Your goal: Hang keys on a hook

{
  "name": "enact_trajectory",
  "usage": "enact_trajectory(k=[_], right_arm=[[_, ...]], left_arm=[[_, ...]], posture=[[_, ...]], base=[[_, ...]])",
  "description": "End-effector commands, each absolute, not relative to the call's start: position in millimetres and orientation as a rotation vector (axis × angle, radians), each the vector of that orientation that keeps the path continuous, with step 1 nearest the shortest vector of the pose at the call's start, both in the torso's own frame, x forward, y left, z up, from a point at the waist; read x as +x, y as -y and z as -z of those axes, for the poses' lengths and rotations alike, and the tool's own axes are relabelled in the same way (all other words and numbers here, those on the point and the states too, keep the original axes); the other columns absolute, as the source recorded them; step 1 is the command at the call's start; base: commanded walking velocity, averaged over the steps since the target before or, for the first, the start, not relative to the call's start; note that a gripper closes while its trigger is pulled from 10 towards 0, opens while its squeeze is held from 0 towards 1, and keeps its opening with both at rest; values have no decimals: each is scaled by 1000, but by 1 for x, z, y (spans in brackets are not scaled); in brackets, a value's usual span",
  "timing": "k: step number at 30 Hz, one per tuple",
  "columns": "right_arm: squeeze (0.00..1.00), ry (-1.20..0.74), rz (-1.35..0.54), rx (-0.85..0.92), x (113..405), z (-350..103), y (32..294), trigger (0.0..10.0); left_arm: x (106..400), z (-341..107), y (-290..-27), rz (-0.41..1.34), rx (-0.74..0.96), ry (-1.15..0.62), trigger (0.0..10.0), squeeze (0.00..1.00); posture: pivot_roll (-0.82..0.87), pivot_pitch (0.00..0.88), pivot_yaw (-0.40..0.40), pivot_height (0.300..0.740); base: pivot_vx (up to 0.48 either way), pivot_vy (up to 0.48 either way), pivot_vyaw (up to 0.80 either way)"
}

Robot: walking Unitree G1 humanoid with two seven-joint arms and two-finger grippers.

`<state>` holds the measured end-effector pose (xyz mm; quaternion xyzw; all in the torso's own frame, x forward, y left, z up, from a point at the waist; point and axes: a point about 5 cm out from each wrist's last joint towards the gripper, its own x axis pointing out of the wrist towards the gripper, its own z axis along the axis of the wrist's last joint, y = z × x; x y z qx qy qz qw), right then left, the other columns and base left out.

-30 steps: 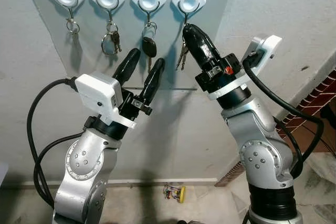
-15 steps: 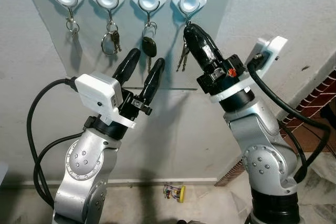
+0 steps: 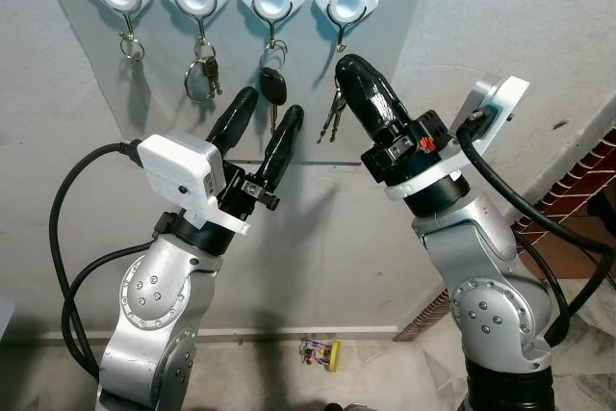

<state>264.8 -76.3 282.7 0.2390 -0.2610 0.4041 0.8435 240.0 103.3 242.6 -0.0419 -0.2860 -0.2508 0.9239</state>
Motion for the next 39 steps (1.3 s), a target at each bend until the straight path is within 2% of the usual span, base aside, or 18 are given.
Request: enact_trajectory(k=[1,22,39], right_arm=[[0,587,-858,525,262,-291,78,10000],[0,577,-838,550,272,-294,74,10000],[0,526,-710,561,284,-291,75,10000]], left_arm=[[238,-245,-101,520,-82,601,10000,0],[236,-245,-101,516,-79,604,10000,0],[236,-246,-101,515,-79,602,10000,0]], posture=[[-22,135,-57,740],[-13,134,-62,740],[-12,141,-62,740]], base=[[0,0,0],[0,0,0],[0,0,0]])
